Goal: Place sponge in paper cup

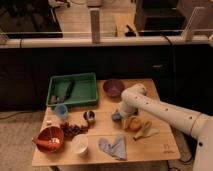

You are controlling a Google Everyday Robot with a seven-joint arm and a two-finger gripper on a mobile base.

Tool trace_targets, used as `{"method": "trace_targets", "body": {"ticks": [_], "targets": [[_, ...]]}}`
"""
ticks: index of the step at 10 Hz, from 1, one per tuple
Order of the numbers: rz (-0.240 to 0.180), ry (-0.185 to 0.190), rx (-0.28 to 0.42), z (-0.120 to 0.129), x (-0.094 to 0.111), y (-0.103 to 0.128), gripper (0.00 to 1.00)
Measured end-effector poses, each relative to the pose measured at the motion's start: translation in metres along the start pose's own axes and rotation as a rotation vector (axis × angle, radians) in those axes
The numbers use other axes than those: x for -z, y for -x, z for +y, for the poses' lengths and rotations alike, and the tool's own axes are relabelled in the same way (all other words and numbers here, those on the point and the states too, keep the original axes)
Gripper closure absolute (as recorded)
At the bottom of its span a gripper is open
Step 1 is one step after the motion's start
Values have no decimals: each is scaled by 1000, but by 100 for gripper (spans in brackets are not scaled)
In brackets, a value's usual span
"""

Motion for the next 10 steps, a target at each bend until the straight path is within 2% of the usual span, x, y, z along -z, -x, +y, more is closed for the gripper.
{"method": "trace_targets", "body": {"ticks": [1, 4, 6, 9, 10], "targets": [[-1, -1, -1, 0, 0, 0, 53], [-3, -3, -11, -2, 0, 0, 63], [-2, 0, -6, -1, 2, 1, 83], [-11, -2, -1, -3, 3, 11, 96], [-11, -7, 14, -6, 10, 15, 96]]}}
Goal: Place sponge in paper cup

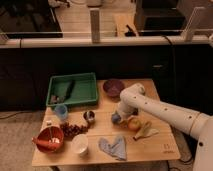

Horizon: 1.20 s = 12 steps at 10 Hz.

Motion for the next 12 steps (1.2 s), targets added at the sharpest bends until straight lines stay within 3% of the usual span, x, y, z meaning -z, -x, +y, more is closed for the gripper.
{"method": "trace_targets", "body": {"ticks": [3, 12], "targets": [[-1, -13, 32, -6, 25, 11, 96], [-41, -21, 186, -13, 46, 53, 96]]}}
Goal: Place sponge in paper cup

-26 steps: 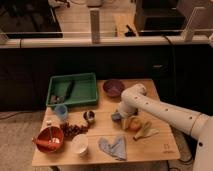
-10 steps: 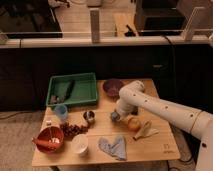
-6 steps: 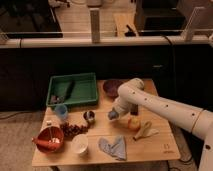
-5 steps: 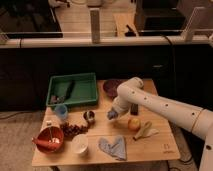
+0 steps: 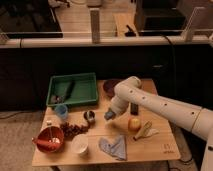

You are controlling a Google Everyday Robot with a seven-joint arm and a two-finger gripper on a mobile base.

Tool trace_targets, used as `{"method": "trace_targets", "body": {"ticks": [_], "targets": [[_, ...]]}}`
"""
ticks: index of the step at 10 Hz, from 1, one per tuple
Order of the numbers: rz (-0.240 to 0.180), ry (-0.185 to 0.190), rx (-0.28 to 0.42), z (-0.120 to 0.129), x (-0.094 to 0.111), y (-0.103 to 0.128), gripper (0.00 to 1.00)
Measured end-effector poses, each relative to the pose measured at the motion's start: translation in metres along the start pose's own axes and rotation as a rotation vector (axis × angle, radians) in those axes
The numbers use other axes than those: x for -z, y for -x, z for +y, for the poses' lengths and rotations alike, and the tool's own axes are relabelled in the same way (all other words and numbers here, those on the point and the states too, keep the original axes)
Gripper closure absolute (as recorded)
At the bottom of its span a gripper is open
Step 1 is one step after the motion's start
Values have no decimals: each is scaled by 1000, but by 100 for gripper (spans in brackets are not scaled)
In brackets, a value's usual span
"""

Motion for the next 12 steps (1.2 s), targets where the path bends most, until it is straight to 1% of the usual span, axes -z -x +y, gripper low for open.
{"method": "trace_targets", "body": {"ticks": [2, 7, 12], "targets": [[-13, -1, 33, -1, 3, 10, 96], [-49, -2, 112, -2, 3, 36, 96], [-76, -3, 166, -3, 3, 55, 96]]}}
